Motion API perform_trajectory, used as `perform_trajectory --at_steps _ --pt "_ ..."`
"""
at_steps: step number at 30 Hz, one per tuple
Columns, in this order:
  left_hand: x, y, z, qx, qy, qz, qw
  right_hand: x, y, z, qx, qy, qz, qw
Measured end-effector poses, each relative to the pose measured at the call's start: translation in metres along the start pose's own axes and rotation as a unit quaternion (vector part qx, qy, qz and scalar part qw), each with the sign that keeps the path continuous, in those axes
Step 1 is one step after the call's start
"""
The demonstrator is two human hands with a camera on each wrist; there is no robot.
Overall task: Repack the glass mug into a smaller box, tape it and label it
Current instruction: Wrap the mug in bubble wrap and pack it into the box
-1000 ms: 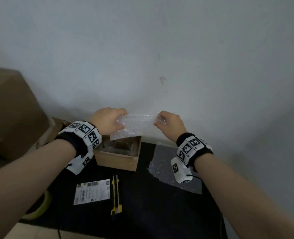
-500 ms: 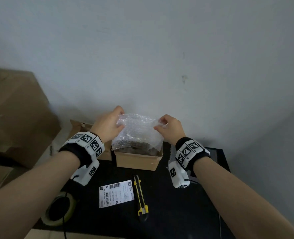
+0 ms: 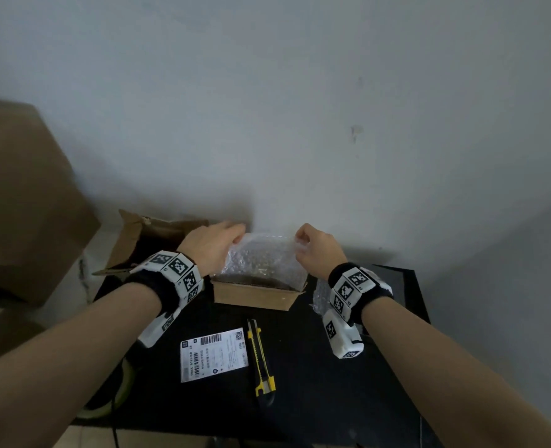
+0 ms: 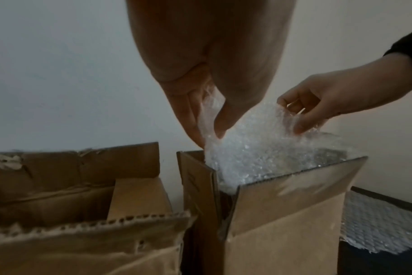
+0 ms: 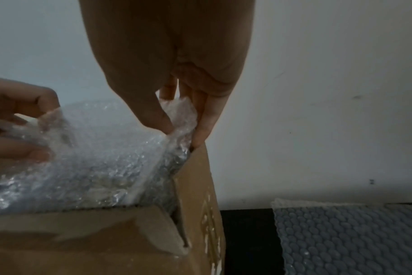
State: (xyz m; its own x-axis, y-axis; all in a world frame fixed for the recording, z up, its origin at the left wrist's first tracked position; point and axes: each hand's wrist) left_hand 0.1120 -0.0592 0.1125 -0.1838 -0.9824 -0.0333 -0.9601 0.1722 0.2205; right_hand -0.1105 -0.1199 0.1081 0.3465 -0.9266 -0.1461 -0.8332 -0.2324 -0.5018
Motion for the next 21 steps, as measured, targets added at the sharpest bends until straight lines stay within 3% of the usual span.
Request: perform_trajectory --at_steps 7,12,21 --pt "0.001 -0.007 0.007 0.083 -0.062 0.032 0.994 0.006 0.009 0.008 -0.127 0.003 -0.118 0.985" --pt "0.001 -0.003 0.015 0.123 -0.092 0.064 0.986 0.002 0.01 0.011 -0.194 -0.04 -0.2 0.959" --pt "0.0 0.007 0.036 0.062 -0.066 0.068 0.994 0.0 0.007 0.016 -0.235 -0.2 -0.193 0.931"
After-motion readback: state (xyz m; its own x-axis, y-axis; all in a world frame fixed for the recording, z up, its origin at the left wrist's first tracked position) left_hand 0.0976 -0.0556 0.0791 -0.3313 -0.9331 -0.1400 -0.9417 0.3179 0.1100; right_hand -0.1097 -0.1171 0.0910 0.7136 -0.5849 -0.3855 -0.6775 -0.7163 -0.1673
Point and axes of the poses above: each hand's wrist, its own x-axis towards the middle knuckle, its own z-axis out of the palm, y = z × x
